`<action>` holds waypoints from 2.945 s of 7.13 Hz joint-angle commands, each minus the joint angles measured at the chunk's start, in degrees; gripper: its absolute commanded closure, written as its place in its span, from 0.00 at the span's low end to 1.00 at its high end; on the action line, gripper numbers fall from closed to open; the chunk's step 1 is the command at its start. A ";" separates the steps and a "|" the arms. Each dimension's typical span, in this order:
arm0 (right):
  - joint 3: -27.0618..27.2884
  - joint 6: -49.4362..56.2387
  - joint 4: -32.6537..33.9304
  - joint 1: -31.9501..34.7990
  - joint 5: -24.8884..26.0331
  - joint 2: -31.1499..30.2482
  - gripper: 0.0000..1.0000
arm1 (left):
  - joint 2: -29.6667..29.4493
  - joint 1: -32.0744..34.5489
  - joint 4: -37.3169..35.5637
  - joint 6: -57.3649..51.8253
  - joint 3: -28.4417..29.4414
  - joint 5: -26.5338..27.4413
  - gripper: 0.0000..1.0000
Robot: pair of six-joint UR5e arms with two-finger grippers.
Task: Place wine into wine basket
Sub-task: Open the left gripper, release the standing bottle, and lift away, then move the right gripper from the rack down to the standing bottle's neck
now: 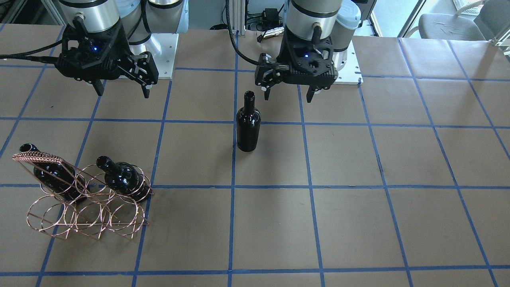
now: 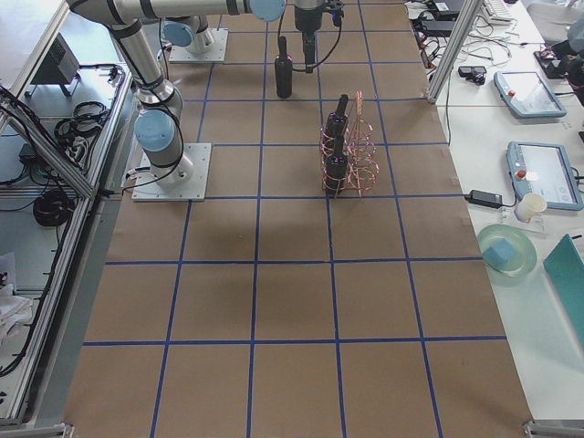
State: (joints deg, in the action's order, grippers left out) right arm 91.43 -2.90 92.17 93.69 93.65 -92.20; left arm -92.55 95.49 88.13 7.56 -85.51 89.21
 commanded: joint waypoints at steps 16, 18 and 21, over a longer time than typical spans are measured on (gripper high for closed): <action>-1.60 -1.83 0.73 0.70 -0.22 1.05 0.00 | 1.49 -12.87 4.95 -3.60 -0.80 0.09 0.00; -8.16 -13.63 0.12 9.78 0.47 6.38 0.00 | 1.75 -12.78 4.34 -4.13 -0.89 0.61 0.00; -8.56 -36.95 3.35 26.51 -0.13 12.64 0.00 | 2.37 -12.08 4.42 -5.87 -0.89 0.61 0.00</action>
State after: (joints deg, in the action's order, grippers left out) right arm 82.45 -31.53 93.56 114.34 93.64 -81.73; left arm -90.37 83.28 92.56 2.99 -86.44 89.76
